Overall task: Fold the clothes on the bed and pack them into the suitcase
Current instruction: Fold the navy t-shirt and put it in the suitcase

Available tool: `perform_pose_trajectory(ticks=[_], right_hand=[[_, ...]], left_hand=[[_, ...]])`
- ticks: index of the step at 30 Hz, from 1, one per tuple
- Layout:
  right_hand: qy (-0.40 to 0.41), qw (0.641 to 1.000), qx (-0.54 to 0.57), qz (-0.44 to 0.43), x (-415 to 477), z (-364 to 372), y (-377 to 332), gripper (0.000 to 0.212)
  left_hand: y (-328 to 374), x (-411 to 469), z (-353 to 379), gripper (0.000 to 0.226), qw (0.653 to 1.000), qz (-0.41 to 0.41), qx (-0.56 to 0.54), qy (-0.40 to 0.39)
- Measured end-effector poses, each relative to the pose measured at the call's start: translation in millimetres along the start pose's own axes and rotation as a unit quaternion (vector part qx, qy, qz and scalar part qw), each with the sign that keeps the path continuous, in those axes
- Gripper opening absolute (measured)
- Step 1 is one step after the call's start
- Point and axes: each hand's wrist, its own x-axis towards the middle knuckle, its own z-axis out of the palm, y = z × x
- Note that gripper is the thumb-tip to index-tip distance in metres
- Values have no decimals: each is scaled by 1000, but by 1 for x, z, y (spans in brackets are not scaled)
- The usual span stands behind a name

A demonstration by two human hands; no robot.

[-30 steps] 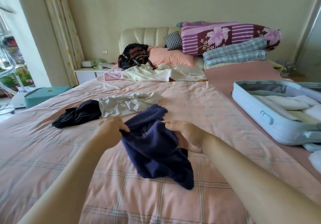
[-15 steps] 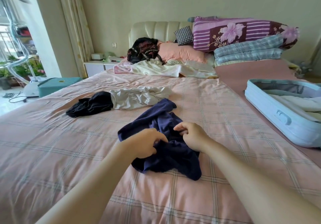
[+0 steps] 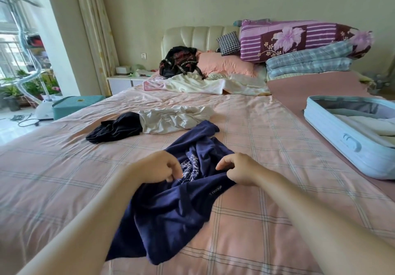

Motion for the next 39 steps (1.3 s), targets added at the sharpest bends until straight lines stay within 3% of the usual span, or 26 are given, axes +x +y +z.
perform_pose_trajectory(ticks=[3, 7, 12, 15, 18, 19, 21, 23, 25, 27, 29, 31, 35, 39], right_hand=[[120, 988, -96, 4, 3, 5, 2, 36], [48, 974, -194, 110, 8, 15, 5, 77], [76, 991, -95, 56, 26, 22, -4, 44], [190, 975, -91, 76, 38, 7, 3, 30], [339, 934, -89, 65, 49, -24, 26, 26], [335, 933, -112, 63, 51, -31, 32, 28], [225, 950, -195, 91, 51, -33, 35, 49], [123, 948, -275, 100, 42, -23, 29, 65], [130, 949, -286, 10, 32, -9, 14, 65], [132, 963, -196, -127, 18, 5, -7, 60], [14, 971, -134, -197, 5, 21, -25, 66], [-81, 954, -209, -198, -3, 35, -32, 61], [-64, 956, -227, -175, -2, 33, -28, 17], [-11, 945, -288, -158, -5, -3, -2, 21]], left_hand=[[-1, 32, 13, 53, 982, 16, 141, 123], [-10, 57, 28, 71, 964, -110, 237, 52], [-14, 69, 25, 53, 950, -129, 266, 99], [-4, 62, 15, 37, 913, -169, 333, 162], [-3, 53, 7, 35, 908, -207, 339, 131], [-3, 50, 4, 35, 913, -225, 325, 103], [-3, 47, 1, 36, 920, -234, 303, 83], [-2, 46, 0, 37, 927, -174, 308, 122], [-2, 47, 0, 37, 944, -78, 279, 158], [-2, 46, 4, 47, 966, -22, 240, 92], [-8, 45, 15, 75, 972, -55, 228, -8], [-16, 44, 23, 85, 971, -70, 226, -20], [-7, 41, 28, 63, 977, -20, 209, 37], [29, 27, 32, 28, 981, 9, 191, 20]])
